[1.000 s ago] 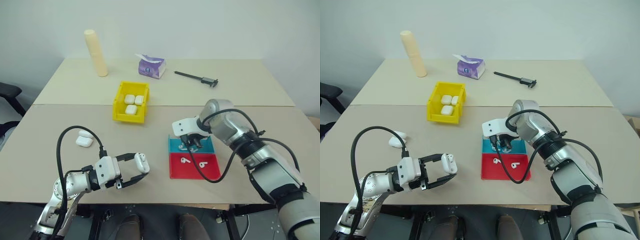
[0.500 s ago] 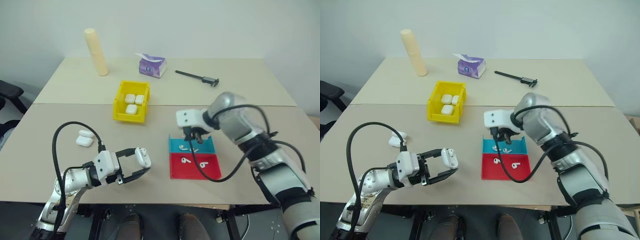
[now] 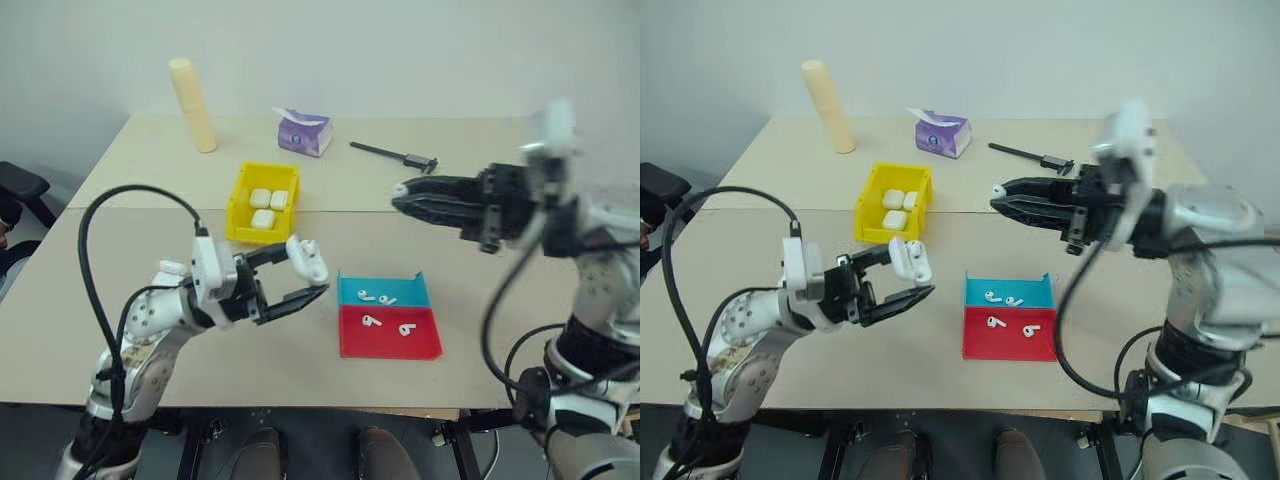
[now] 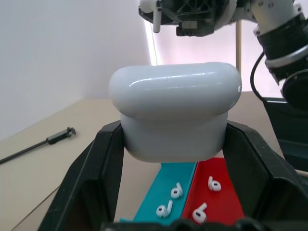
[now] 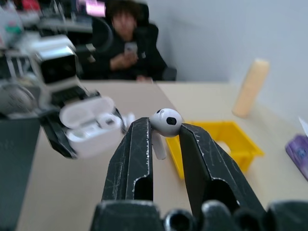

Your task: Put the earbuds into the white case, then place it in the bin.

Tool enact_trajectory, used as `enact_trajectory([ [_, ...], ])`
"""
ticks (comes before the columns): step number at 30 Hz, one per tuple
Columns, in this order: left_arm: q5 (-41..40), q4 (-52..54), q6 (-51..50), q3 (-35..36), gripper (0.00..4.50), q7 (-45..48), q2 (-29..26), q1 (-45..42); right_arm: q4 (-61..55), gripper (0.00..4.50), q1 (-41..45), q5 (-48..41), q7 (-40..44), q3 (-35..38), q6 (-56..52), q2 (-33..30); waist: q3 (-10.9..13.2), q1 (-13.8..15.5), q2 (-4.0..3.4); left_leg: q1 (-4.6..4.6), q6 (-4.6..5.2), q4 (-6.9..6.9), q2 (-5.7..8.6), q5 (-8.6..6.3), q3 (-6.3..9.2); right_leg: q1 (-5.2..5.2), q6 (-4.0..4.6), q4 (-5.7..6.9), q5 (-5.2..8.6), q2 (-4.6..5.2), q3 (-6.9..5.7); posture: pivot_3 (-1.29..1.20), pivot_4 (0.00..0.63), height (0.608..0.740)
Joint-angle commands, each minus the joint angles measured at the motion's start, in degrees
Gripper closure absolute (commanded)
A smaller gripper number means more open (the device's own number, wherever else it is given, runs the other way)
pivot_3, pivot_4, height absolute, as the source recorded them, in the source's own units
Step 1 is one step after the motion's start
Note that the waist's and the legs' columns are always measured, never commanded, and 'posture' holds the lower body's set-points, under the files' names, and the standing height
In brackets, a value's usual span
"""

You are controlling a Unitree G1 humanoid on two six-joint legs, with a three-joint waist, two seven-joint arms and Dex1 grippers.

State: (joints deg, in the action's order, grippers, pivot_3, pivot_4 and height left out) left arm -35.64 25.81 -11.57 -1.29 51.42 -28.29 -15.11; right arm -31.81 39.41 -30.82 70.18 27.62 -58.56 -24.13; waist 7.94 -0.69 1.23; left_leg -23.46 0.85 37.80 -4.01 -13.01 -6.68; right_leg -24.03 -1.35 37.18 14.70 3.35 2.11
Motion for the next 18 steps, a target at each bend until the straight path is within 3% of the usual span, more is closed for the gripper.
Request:
enact_trajectory([
  [1, -0.83, -0.6, -0.04, -1.82, 1.71, 1.5, 1.51, -2.58, -3.87, 3.85, -1.98, -11.13, -5.9, 3.38, -1.29, 2.38, 0.0, -0.14, 0.0, 0.0, 0.0, 0.0, 0.0, 0.0, 0.0, 0.0, -0.01, 0.0, 0.0, 0.0, 0.02, 0.0, 0.15, 0.74],
  [6, -2.04, -1.78, -0.82, -3.06, 1.71, 5.58, 1.51, -4.8, -7.35, 3.85, -7.69, -16.92, -11.54, -1.71, 4.47, 4.83, 0.0, -0.33, -0.01, -0.01, 0.0, -0.02, -0.01, 0.0, 0.03, -0.05, -0.01, 0.01, 0.0, -0.05, 0.06, 0.0, 0.15, 0.74],
  [18, 0.26, -3.4, -0.05, -3.37, 1.71, 6.3, 3.36, -6.93, -6.48, 3.85, -11.01, -21.38, -15.92, -12.76, 9.36, -1.99, 0.0, -0.12, 0.0, -0.05, 0.01, 0.0, 0.02, 0.0, 0.08, -0.02, -0.06, -0.06, 0.01, -0.03, 0.06, 0.0, 0.15, 0.74],
])
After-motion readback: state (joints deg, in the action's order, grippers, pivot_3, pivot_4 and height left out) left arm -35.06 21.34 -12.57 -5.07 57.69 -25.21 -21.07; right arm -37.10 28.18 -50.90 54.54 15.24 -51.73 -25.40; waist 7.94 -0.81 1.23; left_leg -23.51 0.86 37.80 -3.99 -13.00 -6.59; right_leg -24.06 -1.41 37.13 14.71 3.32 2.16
